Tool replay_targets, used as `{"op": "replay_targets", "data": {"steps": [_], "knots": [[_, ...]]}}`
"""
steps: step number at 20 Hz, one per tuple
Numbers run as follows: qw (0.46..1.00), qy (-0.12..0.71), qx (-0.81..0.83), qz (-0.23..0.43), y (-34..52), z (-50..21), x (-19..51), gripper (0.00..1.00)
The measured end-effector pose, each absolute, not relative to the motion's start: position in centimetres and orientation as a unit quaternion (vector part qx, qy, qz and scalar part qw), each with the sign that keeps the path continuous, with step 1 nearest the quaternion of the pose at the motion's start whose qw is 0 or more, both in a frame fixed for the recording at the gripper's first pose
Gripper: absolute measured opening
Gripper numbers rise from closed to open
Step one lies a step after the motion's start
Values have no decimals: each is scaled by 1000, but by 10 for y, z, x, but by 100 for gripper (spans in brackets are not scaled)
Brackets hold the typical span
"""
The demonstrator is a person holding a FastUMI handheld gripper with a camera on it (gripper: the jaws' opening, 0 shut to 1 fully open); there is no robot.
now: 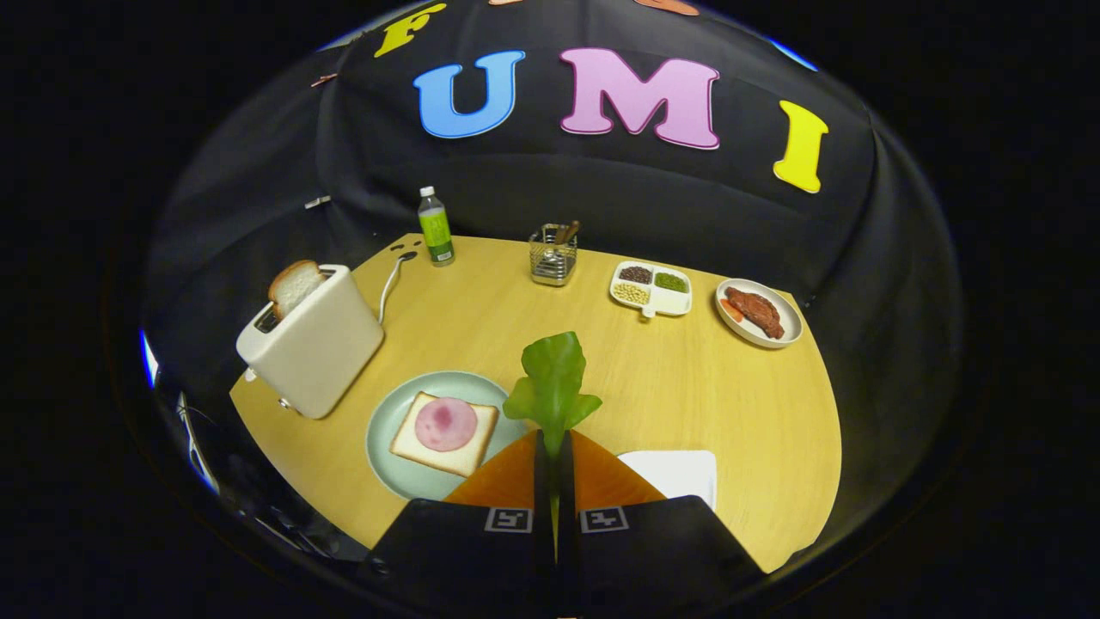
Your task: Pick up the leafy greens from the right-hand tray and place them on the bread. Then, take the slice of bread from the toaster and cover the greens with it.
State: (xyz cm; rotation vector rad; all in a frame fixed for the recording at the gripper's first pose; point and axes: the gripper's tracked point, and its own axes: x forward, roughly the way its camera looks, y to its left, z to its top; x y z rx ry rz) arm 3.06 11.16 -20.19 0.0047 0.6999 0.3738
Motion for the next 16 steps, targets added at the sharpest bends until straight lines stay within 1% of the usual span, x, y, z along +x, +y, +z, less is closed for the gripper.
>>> {"op": "replay_targets", "data": {"steps": [7,13,16], "knots": [[909,340,-16,241,187,-201,33,5],[888,360,-81,276,228,-240,30,6],[873,374,-113,292,240,-262,29,8]]}}
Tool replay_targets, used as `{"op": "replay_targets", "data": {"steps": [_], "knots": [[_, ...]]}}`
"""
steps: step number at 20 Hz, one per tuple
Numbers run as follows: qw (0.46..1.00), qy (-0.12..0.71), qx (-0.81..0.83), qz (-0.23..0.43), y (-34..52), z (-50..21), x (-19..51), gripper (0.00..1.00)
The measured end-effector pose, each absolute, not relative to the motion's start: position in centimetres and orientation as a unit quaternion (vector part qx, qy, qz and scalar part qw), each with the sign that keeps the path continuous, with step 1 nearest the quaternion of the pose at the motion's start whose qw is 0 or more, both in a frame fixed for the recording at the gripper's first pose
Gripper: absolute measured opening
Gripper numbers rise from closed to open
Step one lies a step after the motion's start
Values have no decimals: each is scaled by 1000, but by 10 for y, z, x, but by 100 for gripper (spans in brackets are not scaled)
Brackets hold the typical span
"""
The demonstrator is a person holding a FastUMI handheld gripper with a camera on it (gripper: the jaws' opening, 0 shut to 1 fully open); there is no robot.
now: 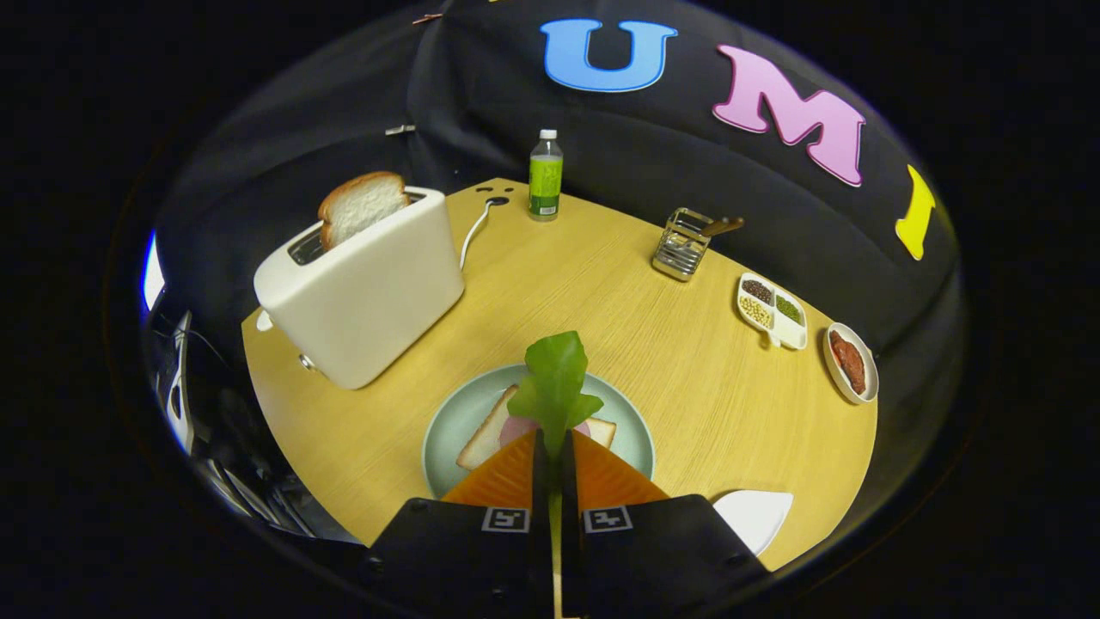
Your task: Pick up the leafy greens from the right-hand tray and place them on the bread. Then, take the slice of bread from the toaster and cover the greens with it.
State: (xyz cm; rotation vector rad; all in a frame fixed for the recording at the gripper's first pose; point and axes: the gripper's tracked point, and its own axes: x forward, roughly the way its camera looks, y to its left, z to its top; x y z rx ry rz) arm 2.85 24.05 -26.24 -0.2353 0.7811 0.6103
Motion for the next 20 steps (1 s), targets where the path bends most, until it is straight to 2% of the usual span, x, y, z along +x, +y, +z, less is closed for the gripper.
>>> {"op": "replay_targets", "data": {"steps": [2,5,9,10,12,15,16,18,20], "knots": [[869,375,-126,298,245,-272,29,8],[865,384,-128,296,249,-284,32,14],[862,398,-119,290,253,-297,39,24],[862,400,-119,288,253,-300,39,31],[860,406,-122,285,252,-304,38,36],[859,407,-120,286,254,-304,35,63],[862,402,-117,287,256,-301,36,81],[868,389,-109,289,260,-289,36,100],[872,374,-103,298,267,-271,34,99]]}}
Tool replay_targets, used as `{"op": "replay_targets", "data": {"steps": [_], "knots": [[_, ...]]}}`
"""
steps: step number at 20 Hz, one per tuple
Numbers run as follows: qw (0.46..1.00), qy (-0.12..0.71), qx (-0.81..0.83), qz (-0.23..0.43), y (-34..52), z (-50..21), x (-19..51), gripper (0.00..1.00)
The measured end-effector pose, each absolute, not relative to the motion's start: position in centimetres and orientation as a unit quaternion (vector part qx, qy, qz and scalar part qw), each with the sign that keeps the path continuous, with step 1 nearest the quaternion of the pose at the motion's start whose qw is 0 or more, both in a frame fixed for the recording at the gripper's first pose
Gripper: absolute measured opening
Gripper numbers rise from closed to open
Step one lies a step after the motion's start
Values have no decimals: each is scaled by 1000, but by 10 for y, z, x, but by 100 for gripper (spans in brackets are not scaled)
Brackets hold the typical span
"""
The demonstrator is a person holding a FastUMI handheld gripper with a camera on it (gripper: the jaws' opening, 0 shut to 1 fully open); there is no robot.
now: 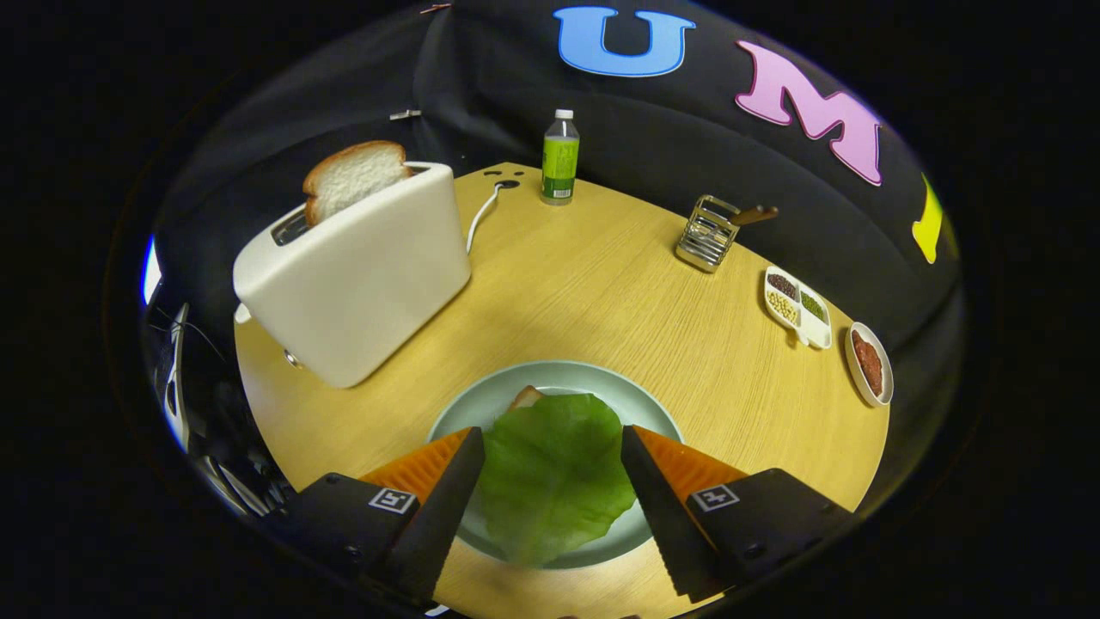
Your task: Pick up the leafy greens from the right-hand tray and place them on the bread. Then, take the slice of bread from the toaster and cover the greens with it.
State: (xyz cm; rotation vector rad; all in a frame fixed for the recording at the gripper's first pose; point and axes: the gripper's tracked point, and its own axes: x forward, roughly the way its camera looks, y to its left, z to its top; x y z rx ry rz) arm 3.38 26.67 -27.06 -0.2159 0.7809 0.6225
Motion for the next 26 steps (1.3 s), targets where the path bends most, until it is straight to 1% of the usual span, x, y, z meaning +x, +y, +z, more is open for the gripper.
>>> {"op": "replay_targets", "data": {"steps": [7,10,14,17,21,26], "knots": [[892,259,-94,358,316,-164,39,98],[896,229,-65,374,342,-122,42,98],[896,202,-40,394,377,-84,48,98],[890,198,-37,410,406,-73,44,98],[883,204,-50,420,443,-83,45,98],[892,215,-64,393,472,-113,62,98]]}}
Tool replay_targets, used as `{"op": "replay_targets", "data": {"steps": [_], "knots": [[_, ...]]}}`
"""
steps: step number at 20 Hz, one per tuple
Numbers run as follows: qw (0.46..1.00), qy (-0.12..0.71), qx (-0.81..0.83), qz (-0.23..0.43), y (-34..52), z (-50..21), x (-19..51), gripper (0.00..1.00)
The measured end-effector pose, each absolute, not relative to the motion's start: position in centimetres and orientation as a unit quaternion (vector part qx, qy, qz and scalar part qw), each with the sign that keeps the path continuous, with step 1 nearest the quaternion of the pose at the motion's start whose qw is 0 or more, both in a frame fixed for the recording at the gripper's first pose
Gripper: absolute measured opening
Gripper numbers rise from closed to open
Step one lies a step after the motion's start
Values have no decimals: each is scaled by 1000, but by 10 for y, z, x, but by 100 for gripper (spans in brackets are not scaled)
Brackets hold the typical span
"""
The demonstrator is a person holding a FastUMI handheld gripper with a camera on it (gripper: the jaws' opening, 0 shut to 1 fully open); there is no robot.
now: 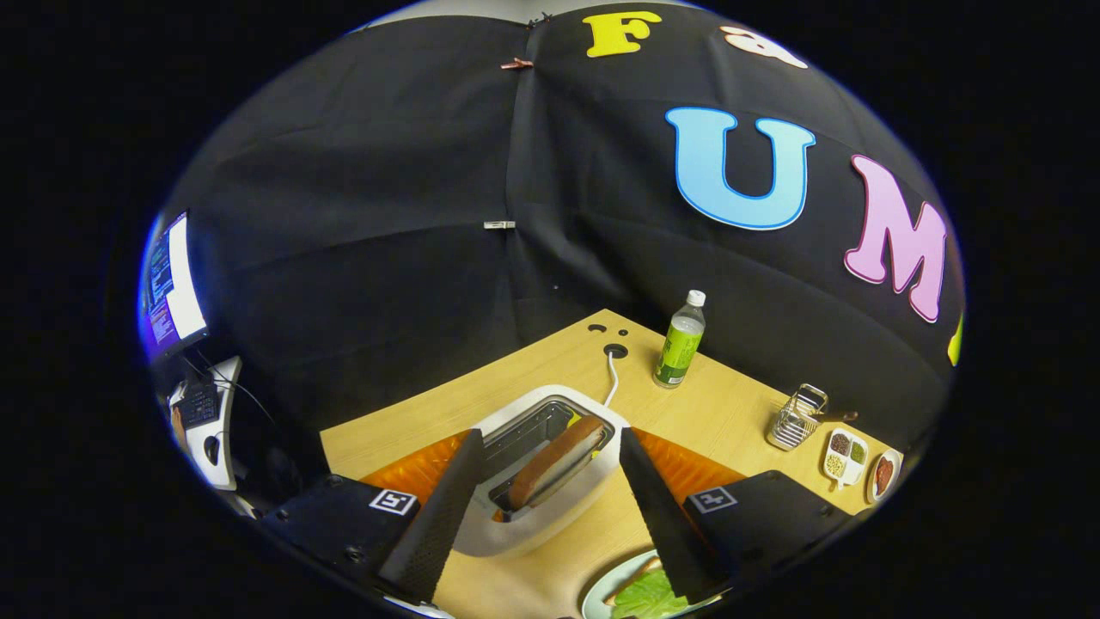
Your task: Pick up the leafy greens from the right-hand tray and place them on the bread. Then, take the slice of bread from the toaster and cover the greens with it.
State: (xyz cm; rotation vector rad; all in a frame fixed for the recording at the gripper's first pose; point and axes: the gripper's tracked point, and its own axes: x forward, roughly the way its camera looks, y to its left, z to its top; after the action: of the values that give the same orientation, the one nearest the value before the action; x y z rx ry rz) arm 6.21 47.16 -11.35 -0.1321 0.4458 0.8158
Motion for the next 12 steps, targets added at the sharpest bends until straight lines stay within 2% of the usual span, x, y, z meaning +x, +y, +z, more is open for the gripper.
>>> {"op": "replay_targets", "data": {"steps": [9,11,12], "knots": [[903,264,-58,334,499,-171,82,98],[905,271,-46,325,502,-171,86,92],[906,272,-44,321,502,-170,88,85]]}}
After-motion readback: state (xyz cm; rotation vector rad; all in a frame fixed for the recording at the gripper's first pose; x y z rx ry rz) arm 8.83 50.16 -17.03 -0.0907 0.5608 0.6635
